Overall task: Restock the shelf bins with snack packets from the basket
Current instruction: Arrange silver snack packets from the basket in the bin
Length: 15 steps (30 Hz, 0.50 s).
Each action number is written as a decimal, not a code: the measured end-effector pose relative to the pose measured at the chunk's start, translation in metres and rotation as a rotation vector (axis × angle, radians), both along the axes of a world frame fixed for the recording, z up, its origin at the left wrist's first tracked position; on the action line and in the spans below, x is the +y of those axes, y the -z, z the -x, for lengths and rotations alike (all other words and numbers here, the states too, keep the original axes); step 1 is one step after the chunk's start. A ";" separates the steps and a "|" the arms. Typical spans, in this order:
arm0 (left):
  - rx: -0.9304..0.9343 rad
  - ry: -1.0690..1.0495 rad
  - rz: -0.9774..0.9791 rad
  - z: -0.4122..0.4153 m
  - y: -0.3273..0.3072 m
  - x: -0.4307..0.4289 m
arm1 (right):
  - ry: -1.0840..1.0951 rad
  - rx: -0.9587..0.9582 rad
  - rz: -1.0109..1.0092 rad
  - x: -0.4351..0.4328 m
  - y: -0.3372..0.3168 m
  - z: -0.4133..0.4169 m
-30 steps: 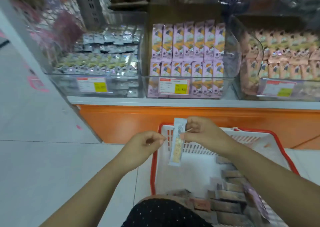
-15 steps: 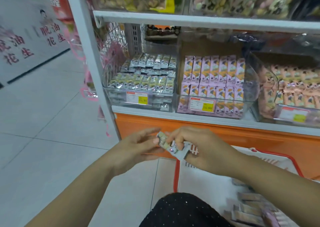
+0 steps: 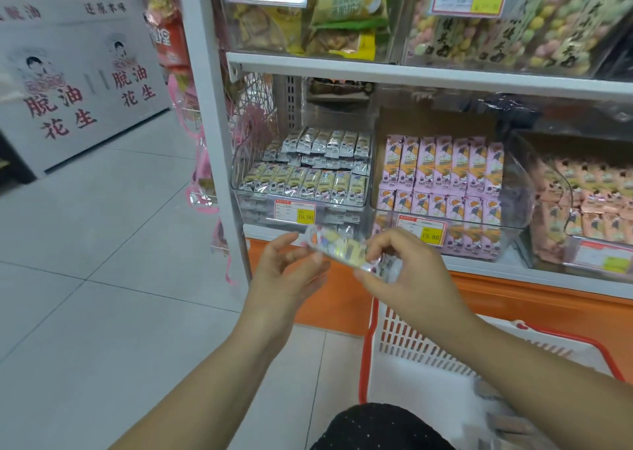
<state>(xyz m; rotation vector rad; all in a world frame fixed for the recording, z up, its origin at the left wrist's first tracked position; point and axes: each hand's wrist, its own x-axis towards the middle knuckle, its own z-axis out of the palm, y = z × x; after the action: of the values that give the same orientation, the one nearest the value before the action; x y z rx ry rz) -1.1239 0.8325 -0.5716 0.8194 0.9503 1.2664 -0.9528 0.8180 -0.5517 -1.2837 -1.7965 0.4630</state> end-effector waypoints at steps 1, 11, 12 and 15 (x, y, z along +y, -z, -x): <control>-0.054 -0.029 0.019 -0.005 -0.003 0.001 | 0.057 0.075 -0.005 0.005 -0.001 0.008; 0.010 -0.178 -0.091 -0.006 -0.014 0.039 | -0.174 0.184 0.175 0.055 -0.012 0.048; 0.039 -0.197 -0.100 -0.002 -0.014 0.047 | -0.206 0.134 0.216 0.062 -0.015 0.045; 0.120 -0.237 -0.100 0.009 -0.026 0.077 | -0.158 -0.115 0.207 0.092 -0.027 0.028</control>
<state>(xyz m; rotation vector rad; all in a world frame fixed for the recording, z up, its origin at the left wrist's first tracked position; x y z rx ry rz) -1.1329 0.9097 -0.5457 0.8881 1.1125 1.4914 -0.9805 0.9105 -0.5247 -1.3362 -1.9973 0.6897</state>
